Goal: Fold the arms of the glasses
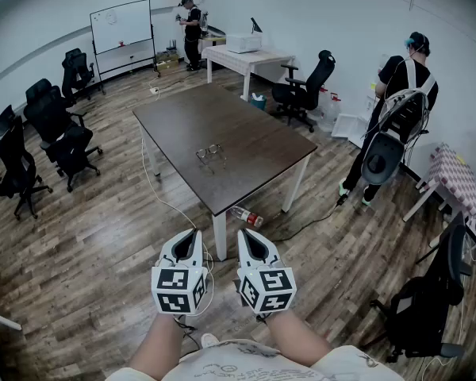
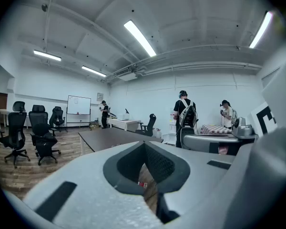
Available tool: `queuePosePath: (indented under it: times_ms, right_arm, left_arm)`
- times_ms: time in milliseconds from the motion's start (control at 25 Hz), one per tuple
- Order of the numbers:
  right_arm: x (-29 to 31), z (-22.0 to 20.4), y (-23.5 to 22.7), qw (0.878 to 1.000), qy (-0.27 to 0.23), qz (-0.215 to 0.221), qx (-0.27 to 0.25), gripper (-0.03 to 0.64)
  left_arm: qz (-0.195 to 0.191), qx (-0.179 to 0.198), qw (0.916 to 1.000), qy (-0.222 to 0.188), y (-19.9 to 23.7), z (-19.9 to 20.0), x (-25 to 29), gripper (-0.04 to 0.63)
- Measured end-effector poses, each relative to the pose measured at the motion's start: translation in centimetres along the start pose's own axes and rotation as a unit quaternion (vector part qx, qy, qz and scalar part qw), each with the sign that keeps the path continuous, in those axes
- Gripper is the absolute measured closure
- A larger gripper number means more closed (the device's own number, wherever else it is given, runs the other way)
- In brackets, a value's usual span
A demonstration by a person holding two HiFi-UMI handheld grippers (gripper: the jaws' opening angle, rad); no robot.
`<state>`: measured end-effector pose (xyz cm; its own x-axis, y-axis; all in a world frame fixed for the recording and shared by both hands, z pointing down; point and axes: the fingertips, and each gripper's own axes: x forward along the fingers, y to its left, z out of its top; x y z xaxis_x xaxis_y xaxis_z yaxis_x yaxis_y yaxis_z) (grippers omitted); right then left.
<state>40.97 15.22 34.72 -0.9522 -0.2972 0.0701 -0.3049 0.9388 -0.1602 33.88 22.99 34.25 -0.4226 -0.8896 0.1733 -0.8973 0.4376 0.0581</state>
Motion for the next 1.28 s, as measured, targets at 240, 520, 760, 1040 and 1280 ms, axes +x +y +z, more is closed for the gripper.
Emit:
queuePosePath:
  times_ms: [240,520,760,1040,1280]
  right_arm:
    - [0.8,-0.3,0.9,1.0,0.003,0.006,-0.005,0.603]
    - [2.4,-0.3,1.3,1.0,0.007,0.01,0.0,0.601]
    - [4.1,-0.1,1.9,1.0,0.0,0.003,0.01,0.601]
    - [6.8,-0.6,3.0,1.0,0.003,-0.009,0.012,0.6]
    - [8.4,-1.5,3.6,0.999,0.008,-0.028,0.018,0.6]
  left_arm:
    - [0.005,-0.006,1.0,0.001,1.0,-0.5,-0.2,0.581]
    - [0.002,-0.012,0.9999,0.004,2.1,-0.6,0.7,0.581]
    - [-0.004,-0.017,0.9998,0.01,4.1,-1.1,1.7,0.581]
    - [-0.013,-0.013,0.9998,0.005,6.9,-0.7,2.5,0.581]
    - [-0.013,-0.013,0.9998,0.006,9.8,-1.1,2.2,0.581]
